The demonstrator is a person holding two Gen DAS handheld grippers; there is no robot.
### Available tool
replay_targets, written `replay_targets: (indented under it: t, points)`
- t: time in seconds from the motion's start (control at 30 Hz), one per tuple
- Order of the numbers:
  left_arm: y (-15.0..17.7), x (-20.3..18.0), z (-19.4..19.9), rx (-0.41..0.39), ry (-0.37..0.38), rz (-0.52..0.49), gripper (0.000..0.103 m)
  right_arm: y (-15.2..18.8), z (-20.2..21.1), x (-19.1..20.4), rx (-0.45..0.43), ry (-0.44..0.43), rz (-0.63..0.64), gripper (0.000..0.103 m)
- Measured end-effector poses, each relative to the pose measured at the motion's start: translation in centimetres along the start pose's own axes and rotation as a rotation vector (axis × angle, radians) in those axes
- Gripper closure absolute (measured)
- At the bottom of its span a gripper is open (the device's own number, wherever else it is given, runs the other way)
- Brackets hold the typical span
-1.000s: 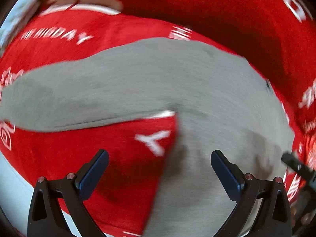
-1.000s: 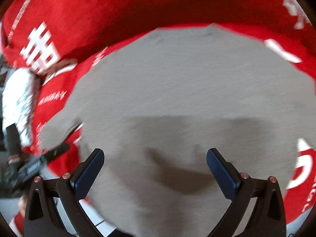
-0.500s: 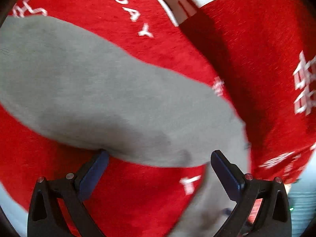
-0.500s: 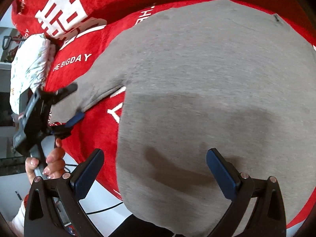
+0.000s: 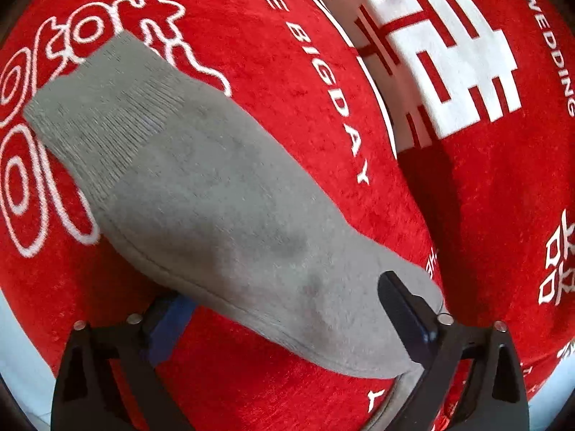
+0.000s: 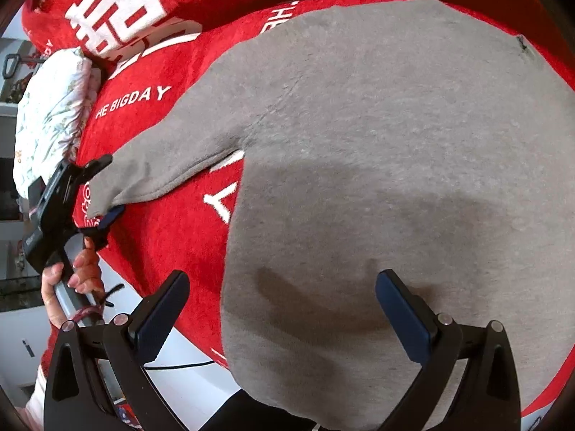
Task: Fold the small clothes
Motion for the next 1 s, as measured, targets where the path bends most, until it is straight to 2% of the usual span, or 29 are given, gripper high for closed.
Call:
replay_targets:
  t: [0.03,0.1,0.13,0.17,0.2,0.23,0.33,0.4,0.5,0.67,0.8,0.9,1.0]
  points:
    - [-0.1,-0.2,0.1,-0.008,-0.016,-0.009,0.011,0.1,-0.1,0.3,0.003,0.000,0.007,0.000]
    - [-0.4,-0.1,0.3,-0.029,-0.050,-0.030,0.028,0.1,-0.5,0.9,0.008,0.001,0.025,0.000]
    - [-0.5,-0.3,0.1,-0.032,-0.055,-0.044,0.056,0.2,-0.5,1.1,0.010,0.001,0.033,0.000]
    - [-0.8,-0.4,-0.3,-0.017,-0.030,-0.061,0.088,0.2,-0.6,1.4,0.011,0.001,0.039,0.000]
    - [-0.8,-0.2,-0.6,-0.001,0.012,-0.065,0.097,0.2,-0.7,1.6,0.012,-0.001,0.042,0.000]
    - [-0.9,0.1,-0.7,0.003,0.053,-0.057,0.096,0.2,-0.7,1.7,0.012,-0.004,0.043,0.000]
    - [-0.8,-0.4,0.3,-0.029,0.072,-0.108,0.096,0.2,-0.6,1.8,0.001,-0.009,0.037,0.000]
    - [-0.7,-1.2,1.4,-0.054,0.114,-0.152,0.096,0.3,-0.3,1.7,-0.016,-0.018,0.029,0.000]
    - [0.0,-4.0,3.9,-0.102,0.176,-0.279,0.096,0.3,0.4,1.4,-0.045,-0.029,0.013,0.000]
    - [2.5,-11.4,7.4,-0.145,0.259,-0.518,0.096,0.7,3.5,-0.1,-0.142,-0.049,-0.025,0.000]
    - [6.9,-19.0,8.3,-0.124,0.343,-0.680,0.096,1.0,7.2,-3.2,-0.227,-0.049,-0.095,0.000]
    - [10.9,-24.1,7.1,-0.093,0.355,-0.793,0.097,1.4,10.1,-6.4,-0.290,-0.054,-0.150,0.000]
    - [16.4,-29.0,4.9,-0.065,0.340,-0.910,0.097,1.9,12.4,-10.7,-0.334,-0.050,-0.219,0.000]
Point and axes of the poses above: each gripper's, at about its wrist camera, not at the fingertips, and z roughly against the way its jaws point, x to its left, y to its underside, the point moved 1 cm from there along -z, roughly the way its jaws point, and after that the axes turned 11 degrees about -y, right-handed, at the moved point
